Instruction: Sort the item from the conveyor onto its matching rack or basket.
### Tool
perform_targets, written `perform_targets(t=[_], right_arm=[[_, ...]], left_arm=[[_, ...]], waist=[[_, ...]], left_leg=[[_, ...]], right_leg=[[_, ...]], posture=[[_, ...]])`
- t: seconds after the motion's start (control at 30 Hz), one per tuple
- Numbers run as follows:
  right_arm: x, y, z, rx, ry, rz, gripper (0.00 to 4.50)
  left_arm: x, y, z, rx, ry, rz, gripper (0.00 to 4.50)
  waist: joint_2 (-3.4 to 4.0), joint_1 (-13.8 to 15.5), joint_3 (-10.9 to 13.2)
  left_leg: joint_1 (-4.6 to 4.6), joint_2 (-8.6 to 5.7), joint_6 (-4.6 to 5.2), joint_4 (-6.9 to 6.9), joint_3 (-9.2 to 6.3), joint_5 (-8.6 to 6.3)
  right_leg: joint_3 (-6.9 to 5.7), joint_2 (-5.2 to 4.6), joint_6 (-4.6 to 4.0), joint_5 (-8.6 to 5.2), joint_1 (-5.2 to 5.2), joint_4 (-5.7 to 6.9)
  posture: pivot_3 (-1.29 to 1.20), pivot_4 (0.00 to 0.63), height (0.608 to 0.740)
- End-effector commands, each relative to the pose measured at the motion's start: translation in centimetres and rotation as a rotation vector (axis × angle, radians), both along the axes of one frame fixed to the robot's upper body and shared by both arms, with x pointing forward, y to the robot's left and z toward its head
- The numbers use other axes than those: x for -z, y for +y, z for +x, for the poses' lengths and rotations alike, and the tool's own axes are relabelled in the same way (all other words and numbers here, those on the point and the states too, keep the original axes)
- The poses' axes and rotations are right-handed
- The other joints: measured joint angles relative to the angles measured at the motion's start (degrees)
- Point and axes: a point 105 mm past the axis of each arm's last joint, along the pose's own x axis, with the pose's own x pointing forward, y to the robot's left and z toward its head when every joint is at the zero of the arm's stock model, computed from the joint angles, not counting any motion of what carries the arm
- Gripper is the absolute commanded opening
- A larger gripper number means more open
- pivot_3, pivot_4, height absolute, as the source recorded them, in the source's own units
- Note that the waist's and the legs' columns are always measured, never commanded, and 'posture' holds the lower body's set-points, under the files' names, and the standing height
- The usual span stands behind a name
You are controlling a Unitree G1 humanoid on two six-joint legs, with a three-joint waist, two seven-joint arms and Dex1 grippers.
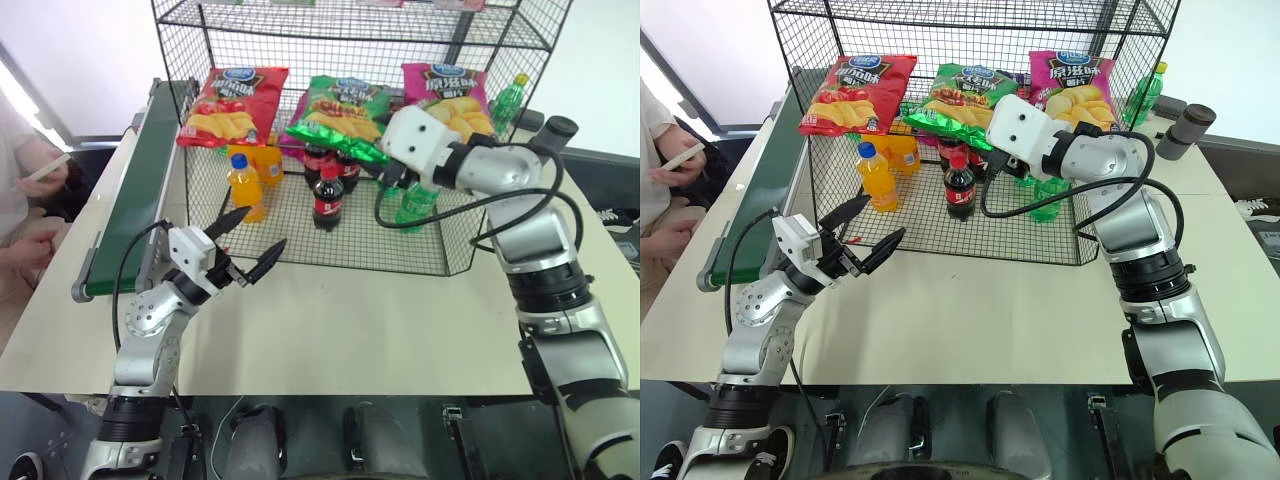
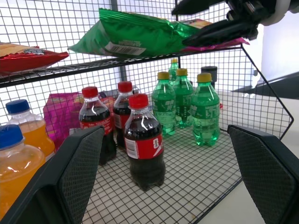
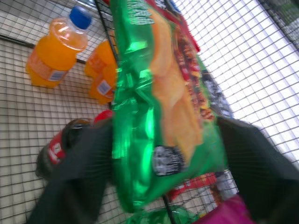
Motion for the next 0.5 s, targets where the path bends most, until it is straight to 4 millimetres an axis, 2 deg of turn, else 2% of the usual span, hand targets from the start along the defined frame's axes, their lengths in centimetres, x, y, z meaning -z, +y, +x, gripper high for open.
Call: perform_targets(t=[0.03, 0.1, 0.17, 0.4, 0.5], right_arm=[[-2.7, 0.1, -0.9, -0.043, -0.025, 0.103, 4.48], [-3.2, 0.2, -1.3, -0.076, 0.012, 0.163, 4.48], [-3.3, 0.1, -1.3, -0.077, 0.016, 0.151, 4.48], [-2.4, -0.6, 0.6, -0.019, 0.0, 0.074, 4.48], [-2.0, -0.1, 0.4, -0.054, 0.025, 0.084, 4.48]], left_arm=[[-1.0, 0.0, -0.2, 0.0, -0.046, -0.006, 4.5], [-1.0, 0.0, -0.2, 0.0, -0.047, -0.004, 4.5], [-1.0, 0.0, -0.2, 0.001, -0.046, -0.003, 4.5], [-1.1, -0.2, 0.0, 0.006, -0.048, -0.009, 4.5], [-1.1, -0.2, -0.1, 0.002, -0.049, -0.011, 4.5]], waist=[[0.0, 0.0, 0.0], [0.0, 0.0, 0.0], [0.0, 0.0, 0.0], [0.0, 0.0, 0.0], [0.0, 0.0, 0.0]], left_leg=[[0.0, 0.0, 0.0, 0.0, 0.0, 0.0], [0.0, 0.0, 0.0, 0.0, -0.01, 0.0], [0.0, 0.01, 0.0, 0.0, -0.02, 0.0], [0.0, 0.0, 0.0, 0.0, 0.01, 0.0], [0.0, 0.0, 0.0, -0.01, 0.04, 0.0]], right_leg=[[0.0, 0.0, 0.0, 0.0, 0.0, 0.0], [0.0, 0.0, 0.0, 0.0, 0.01, 0.0], [0.0, 0.0, 0.0, 0.0, 0.01, 0.0], [0.0, 0.0, 0.0, 0.0, 0.01, 0.0], [0.0, 0.01, 0.0, 0.0, 0.0, 0.0]], posture=[[0.0, 0.15, 0.74], [0.0, 0.15, 0.74], [0.0, 0.15, 0.74], [0.0, 0.15, 0.74], [0.0, 0.15, 0.74]])
